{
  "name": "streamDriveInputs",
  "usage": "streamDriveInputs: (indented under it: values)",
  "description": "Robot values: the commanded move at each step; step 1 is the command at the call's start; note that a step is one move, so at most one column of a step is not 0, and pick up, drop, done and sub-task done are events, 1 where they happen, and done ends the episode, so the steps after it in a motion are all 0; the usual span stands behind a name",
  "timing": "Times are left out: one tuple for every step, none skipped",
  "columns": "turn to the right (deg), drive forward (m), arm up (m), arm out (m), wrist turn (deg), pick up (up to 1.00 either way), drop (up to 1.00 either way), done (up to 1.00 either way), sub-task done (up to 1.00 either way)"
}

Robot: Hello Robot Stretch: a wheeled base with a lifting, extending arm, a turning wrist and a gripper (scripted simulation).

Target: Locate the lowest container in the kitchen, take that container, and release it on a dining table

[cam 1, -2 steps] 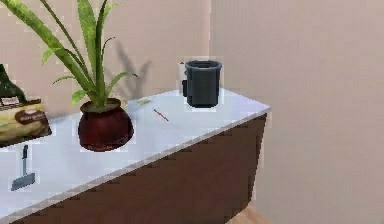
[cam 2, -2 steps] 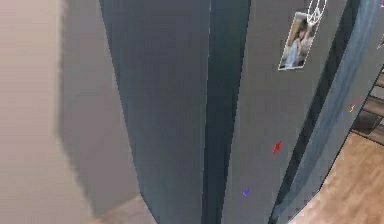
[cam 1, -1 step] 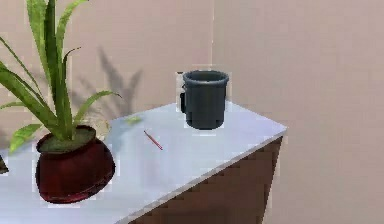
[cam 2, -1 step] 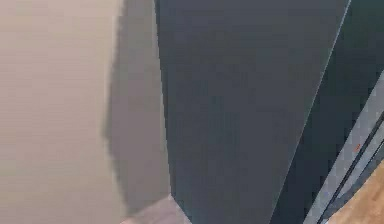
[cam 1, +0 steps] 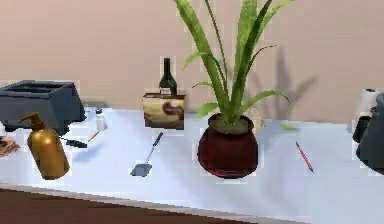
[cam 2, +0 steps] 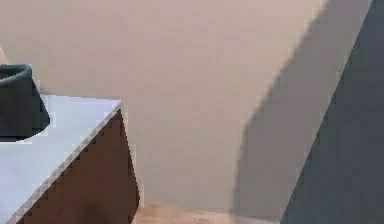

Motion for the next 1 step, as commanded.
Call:
streamDriveInputs:
  values:
    - [-45.0, 0.00, 0.00, 0.00, 0.0, 0.00, 0.00, 0.00, 0.00]
